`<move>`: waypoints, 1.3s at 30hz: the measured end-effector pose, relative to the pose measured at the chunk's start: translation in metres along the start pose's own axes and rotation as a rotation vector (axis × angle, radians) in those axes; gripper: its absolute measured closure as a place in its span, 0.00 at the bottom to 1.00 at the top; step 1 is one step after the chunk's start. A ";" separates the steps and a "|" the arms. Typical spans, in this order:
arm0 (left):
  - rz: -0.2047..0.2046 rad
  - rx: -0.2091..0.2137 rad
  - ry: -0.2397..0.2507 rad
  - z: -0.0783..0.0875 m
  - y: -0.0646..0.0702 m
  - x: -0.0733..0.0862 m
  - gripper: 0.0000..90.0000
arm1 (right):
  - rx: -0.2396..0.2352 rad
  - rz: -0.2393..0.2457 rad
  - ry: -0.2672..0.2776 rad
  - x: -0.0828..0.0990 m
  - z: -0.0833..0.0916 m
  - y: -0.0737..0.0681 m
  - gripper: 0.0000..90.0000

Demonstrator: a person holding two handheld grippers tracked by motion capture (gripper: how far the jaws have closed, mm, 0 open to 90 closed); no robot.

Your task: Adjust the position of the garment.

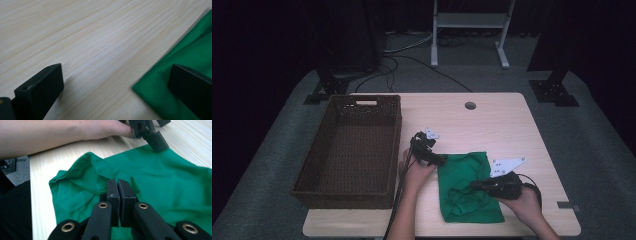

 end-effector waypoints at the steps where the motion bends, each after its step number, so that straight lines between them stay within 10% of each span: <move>1: 0.000 0.000 0.000 0.000 0.000 0.000 0.00 | 0.003 -0.001 0.000 0.002 0.003 0.000 0.99; 39: 0.001 -0.002 0.000 0.000 0.000 0.000 0.00 | 0.046 -0.077 -0.080 0.071 0.049 -0.015 0.99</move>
Point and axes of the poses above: each handheld gripper's, and its own axes: z roughly backward along the jaws, x roughly out of its underside, y roughly to its right, the point moved 10 cm from there along -z, roughly forward along the jaws, and after that the axes turned 7 degrees about z, right-handed, at the moved point
